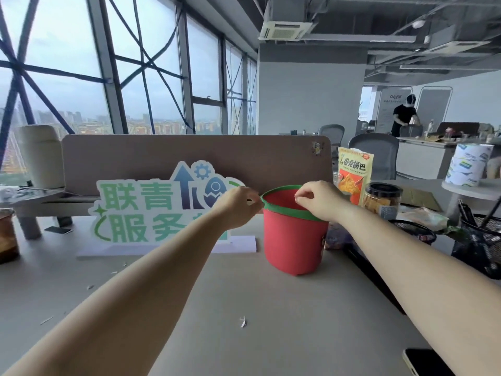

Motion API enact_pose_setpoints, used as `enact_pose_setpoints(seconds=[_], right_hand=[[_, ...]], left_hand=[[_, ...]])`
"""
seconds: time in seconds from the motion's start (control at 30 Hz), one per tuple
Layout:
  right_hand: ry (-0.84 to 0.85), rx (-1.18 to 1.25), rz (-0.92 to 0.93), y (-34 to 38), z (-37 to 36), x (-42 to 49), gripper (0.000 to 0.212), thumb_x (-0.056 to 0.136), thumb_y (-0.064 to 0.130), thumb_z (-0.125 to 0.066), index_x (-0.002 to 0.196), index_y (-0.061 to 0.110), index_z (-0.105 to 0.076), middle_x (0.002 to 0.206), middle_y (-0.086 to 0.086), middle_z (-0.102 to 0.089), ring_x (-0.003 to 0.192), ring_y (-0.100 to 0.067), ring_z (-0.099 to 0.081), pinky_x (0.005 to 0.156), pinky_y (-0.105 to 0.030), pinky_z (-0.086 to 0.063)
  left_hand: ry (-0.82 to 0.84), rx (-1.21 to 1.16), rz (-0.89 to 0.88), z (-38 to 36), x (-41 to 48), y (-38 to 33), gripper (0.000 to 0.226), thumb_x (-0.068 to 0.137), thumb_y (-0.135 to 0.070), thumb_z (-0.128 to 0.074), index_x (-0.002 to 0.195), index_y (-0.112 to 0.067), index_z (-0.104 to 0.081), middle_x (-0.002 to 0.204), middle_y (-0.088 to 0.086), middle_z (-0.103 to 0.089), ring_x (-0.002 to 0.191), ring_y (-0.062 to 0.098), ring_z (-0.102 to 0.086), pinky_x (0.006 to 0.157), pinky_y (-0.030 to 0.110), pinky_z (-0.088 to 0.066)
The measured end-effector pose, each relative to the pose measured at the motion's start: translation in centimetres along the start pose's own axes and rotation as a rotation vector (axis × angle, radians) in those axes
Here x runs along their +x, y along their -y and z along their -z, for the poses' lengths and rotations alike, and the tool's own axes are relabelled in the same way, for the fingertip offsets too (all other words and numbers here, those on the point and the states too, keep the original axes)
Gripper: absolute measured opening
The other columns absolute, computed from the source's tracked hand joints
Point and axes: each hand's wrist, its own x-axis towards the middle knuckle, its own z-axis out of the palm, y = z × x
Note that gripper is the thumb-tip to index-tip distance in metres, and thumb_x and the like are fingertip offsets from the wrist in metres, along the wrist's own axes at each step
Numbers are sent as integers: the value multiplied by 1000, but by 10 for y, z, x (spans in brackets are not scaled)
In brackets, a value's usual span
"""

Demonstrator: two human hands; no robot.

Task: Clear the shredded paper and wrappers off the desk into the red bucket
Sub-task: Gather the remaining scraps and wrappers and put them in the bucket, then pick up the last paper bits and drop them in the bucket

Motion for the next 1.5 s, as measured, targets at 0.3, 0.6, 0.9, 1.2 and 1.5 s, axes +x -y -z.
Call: enact_pose_setpoints(seconds=[0.3, 0.6, 0.9, 1.2, 1.5], right_hand=[[17, 88, 103, 58, -73, -88, 24, 87, 18, -55, 108, 14, -65, 115, -4, -65, 108, -23, -58, 91, -31, -44], [418, -74, 10, 76, -188, -160, 78, 85, 56, -48, 146, 17, -20, 156, -5, -22, 143, -26, -22, 118, -38, -19], [421, 61, 214, 147, -228, -155, 70, 86, 49, -53, 143, 15, -27, 152, -8, -32, 140, -22, -30, 112, -30, -25], [458, 54, 341, 189, -267, -121, 72, 88, 50, -49, 145, 15, -21, 152, -9, -31, 139, -22, -31, 113, -29, -24], [321, 209, 293, 195, -298, -66, 72, 87, 48, -51, 143, 11, -27, 152, -8, -32, 140, -20, -29, 116, -30, -23]], left_hand=[[29, 75, 233, 17, -153, 93, 18, 87, -33, -57, 100, -25, -68, 125, 0, -62, 114, 23, -57, 98, 34, -45], [55, 356, 519, -3, -280, 151, 78, 80, -70, -40, 144, -31, -21, 159, 3, -5, 147, 21, -5, 120, 42, -5], [51, 389, 564, 14, -290, 167, 90, 71, -80, -41, 145, -37, -12, 160, 1, 2, 147, 22, -1, 120, 44, -3], [33, 349, 703, 27, -285, 204, 106, 63, -89, -34, 147, -33, -3, 159, 1, 3, 147, 19, 3, 120, 45, -4], [-20, 359, 737, 33, -259, 240, 96, 73, -83, -23, 148, -26, -6, 160, 0, -3, 147, 16, -2, 120, 41, -5]])
